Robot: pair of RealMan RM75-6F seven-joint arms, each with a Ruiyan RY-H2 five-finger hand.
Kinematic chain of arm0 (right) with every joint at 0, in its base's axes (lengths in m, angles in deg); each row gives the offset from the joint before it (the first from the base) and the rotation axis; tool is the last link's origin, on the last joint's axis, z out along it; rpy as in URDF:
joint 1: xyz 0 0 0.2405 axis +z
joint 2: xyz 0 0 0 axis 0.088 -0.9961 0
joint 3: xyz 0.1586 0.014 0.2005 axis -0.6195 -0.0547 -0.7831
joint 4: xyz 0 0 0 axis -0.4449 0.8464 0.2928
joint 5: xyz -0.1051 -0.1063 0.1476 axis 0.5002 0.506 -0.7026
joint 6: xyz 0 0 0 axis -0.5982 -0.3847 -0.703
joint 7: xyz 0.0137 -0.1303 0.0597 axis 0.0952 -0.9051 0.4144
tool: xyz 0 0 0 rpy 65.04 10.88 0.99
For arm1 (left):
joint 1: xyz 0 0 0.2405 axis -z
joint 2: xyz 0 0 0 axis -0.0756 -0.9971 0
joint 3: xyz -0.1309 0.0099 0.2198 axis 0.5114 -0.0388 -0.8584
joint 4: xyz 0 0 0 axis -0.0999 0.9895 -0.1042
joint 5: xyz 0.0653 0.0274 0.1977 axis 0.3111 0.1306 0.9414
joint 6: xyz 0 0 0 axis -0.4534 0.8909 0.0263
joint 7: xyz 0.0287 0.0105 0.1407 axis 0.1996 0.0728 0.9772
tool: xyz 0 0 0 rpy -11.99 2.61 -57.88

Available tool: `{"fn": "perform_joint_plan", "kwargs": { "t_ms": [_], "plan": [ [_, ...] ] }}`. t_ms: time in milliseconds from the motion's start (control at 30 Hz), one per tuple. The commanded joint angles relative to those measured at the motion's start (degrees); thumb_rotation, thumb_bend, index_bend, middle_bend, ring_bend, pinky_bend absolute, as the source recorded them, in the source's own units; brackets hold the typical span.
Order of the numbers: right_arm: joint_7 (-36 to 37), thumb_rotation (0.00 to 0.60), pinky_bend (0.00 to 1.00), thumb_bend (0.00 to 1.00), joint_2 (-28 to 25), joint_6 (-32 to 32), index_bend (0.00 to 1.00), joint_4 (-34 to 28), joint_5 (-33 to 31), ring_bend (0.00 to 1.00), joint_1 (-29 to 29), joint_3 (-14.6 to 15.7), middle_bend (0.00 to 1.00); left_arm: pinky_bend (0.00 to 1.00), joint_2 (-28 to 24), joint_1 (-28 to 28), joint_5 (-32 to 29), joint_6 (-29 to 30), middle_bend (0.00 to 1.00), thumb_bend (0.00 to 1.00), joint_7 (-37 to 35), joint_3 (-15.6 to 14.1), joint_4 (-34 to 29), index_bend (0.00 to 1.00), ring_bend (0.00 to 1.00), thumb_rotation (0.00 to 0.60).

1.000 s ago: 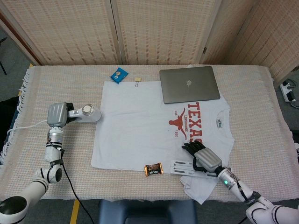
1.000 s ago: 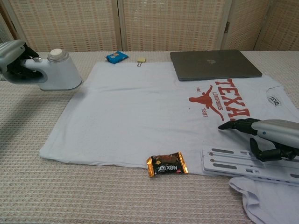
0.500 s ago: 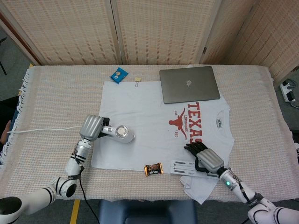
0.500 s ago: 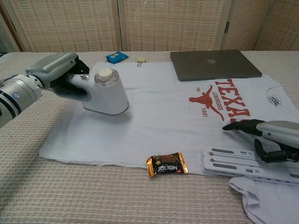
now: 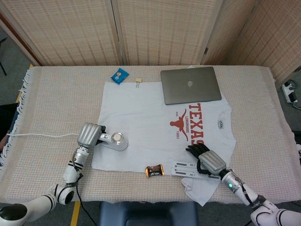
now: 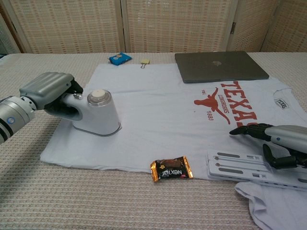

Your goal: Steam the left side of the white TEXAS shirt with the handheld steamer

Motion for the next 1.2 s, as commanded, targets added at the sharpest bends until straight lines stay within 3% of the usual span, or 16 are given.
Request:
{"fn": "perform_joint_plan", "kwargs": {
  "t_ms": [33, 233, 367, 533, 700, 900, 1200],
  "plan": [
    [0.2, 0.316, 0.00, 0.96, 0.1, -0.2, 0.00, 0.1, 0.1, 0.00, 0.0, 0.1, 0.04, 0.81, -1.1, -2.1, -1.2, 0.0, 1.00, 0.34, -2.4, 0.0, 2.7, 0.89, 0.88, 0.600],
    [0.6, 0.314, 0.00, 0.96, 0.2, -0.2, 0.00, 0.4, 0.3, 0.00, 0.1, 0.1, 0.04, 0.81, -2.8, -5.6, -2.8, 0.2, 1.00, 0.34, -6.0, 0.4, 6.6, 0.89, 0.88, 0.600],
    [0.9, 0.315, 0.00, 0.96, 0.2, -0.4, 0.00, 0.5, 0.5, 0.00, 0.2, 0.1, 0.04, 0.81, -5.2, -8.0, -2.8, 2.8, 1.00, 0.34, -8.3, 0.7, 5.3, 0.89, 0.88, 0.600],
    [1.0, 0.314, 0.00, 0.96, 0.3, -0.4, 0.00, 0.6, 0.6, 0.00, 0.3, 0.2, 0.04, 0.81, -10.2, -10.6, -0.5, 8.2, 1.00, 0.34, -10.1, 0.3, -4.1, 0.88, 0.88, 0.600],
    [1.0, 0.316, 0.00, 0.96, 0.4, -0.5, 0.00, 0.5, 0.6, 0.00, 0.3, 0.2, 0.04, 0.81, -13.3, -10.5, 3.5, 9.8, 1.00, 0.34, -6.0, -1.8, -14.0, 0.88, 0.88, 0.600],
    [0.6, 0.316, 0.00, 0.96, 0.0, -0.6, 0.00, 0.1, 0.4, 0.00, 0.1, 0.2, 0.04, 0.81, -11.5, -8.6, 6.6, 8.2, 1.00, 0.34, -0.5, -3.4, -18.8, 0.88, 0.88, 0.600],
    [0.4, 0.318, 0.00, 0.96, 0.0, -0.4, 0.00, 0.0, -0.1, 0.00, -0.1, 0.2, 0.04, 0.81, -6.1, -9.0, 6.7, 6.6, 1.00, 0.34, 4.1, -5.1, -14.6, 0.88, 0.88, 0.600]
  ]
}}
